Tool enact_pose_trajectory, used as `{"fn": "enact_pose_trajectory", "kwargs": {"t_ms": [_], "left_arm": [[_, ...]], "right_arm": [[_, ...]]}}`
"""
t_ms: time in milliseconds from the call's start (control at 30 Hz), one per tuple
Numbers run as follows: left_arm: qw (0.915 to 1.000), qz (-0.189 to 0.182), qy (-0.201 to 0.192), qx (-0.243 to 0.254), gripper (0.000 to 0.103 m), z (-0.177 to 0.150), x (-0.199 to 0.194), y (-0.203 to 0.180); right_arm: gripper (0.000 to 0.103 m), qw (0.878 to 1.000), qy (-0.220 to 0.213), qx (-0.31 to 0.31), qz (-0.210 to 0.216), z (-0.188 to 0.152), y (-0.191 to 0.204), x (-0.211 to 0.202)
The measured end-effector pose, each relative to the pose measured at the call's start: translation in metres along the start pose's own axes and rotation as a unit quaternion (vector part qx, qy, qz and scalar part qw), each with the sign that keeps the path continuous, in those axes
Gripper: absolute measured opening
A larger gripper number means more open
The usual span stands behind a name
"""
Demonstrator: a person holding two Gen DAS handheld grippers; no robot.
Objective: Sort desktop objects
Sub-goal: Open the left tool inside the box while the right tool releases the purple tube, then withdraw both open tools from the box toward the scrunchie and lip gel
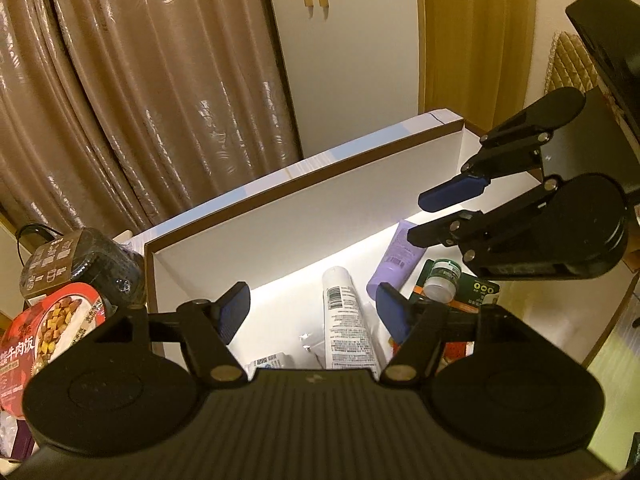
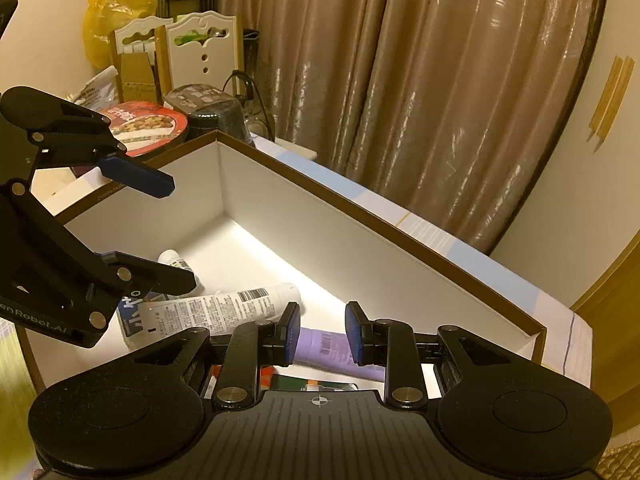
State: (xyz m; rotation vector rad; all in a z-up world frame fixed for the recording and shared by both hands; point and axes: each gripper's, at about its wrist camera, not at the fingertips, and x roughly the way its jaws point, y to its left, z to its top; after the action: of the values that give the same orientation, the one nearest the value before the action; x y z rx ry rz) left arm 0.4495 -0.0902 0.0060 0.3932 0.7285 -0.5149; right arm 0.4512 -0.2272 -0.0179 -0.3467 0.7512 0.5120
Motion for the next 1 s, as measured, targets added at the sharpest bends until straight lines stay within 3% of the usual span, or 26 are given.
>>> {"fn": "enact_pose_trajectory", "kwargs": {"t_ms": [333, 667, 1000], "left_arm": [[0.9999, 0.007, -0.009, 0.003, 0.067, -0.001, -0.010, 0.000], [0.9995, 0.017, -0.026, -0.002, 0.079, -0.009, -0.053, -0.004], [0.9986, 0.031, -0.030, -0.030, 0.081, -0.042, -0.108, -0.012]], "right_arm": [[0.028, 1.000, -0.015, 0.007, -0.015, -0.001, 0.007, -0.020], [0.029, 0.998, -0.020, 0.017, -0.049, -0.009, 0.019, -0.060], [0.029, 0.994, -0.035, 0.064, -0.075, -0.043, 0.032, -0.117]]}}
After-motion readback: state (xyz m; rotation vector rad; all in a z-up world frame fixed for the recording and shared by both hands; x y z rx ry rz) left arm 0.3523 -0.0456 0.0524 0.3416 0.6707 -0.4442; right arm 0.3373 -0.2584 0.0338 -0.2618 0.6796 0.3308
